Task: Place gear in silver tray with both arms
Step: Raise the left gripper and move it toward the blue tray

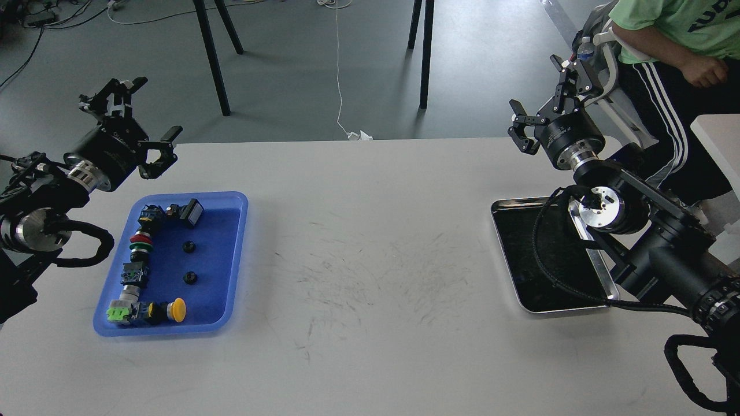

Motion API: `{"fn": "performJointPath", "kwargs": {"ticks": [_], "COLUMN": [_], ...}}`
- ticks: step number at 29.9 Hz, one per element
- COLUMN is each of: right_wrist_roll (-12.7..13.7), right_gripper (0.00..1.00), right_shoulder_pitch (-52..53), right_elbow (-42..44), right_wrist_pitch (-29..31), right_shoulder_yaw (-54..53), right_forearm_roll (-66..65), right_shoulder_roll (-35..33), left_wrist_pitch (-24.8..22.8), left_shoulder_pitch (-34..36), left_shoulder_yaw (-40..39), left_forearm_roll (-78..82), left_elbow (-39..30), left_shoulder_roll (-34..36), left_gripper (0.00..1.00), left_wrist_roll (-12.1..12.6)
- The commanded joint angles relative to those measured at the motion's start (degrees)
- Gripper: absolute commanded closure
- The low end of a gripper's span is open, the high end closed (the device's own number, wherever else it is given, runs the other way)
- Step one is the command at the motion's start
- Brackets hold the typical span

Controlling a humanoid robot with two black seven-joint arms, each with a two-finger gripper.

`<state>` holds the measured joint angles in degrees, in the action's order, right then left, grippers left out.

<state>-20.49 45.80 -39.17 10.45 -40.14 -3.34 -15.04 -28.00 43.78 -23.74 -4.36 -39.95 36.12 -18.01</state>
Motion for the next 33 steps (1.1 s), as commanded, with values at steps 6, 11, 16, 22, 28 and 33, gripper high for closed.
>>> {"fn": "performJointPath", "kwargs": {"ticks": [6, 11, 16, 22, 28, 33], "right_wrist_roll": [0.01, 0.01, 0.01, 0.01, 0.01, 0.01], "right_gripper": [0.01, 0.01, 0.01, 0.01, 0.01, 0.01], "right_shoulder_pitch": [0.08, 0.08, -0.01, -0.01, -0.18, -0.54], "right_elbow": [-0.03, -0.12, -0.12, -0.30, -0.47, -0.56], "right_wrist_pitch": [0.09, 0.09, 0.09, 0.18, 0.18, 0.18], "right_shoulder_yaw": [0.59, 0.59, 0.76, 0.85, 0.85, 0.85], "right_forearm_roll": [0.00, 0.00, 0.00, 0.00, -0.09, -0.09], "right_shoulder_roll": [0.01, 0.01, 0.01, 0.01, 0.01, 0.01], "left_wrist_pitch": [0.00, 0.00, 0.00, 0.00, 0.00, 0.00], "left_shoulder_pitch": [-0.18, -0.27, -0.45, -0.53, -0.45, -0.27], "left_shoulder_yaw": [0.27, 0.27, 0.36, 1.32, 3.07, 4.23], "left_forearm_roll": [0.23, 0.23, 0.40, 0.75, 0.93, 0.93], "left_elbow": [-0.22, -0.31, -0.48, -0.74, -2.23, -3.12], "left_shoulder_roll": [1.14, 1.15, 1.41, 2.02, 4.04, 5.80], "left_gripper": [0.02, 0.02, 0.02, 0.02, 0.02, 0.02], "left_wrist_roll": [-0.01, -0.01, -0.01, -0.01, 0.17, 0.35]}}
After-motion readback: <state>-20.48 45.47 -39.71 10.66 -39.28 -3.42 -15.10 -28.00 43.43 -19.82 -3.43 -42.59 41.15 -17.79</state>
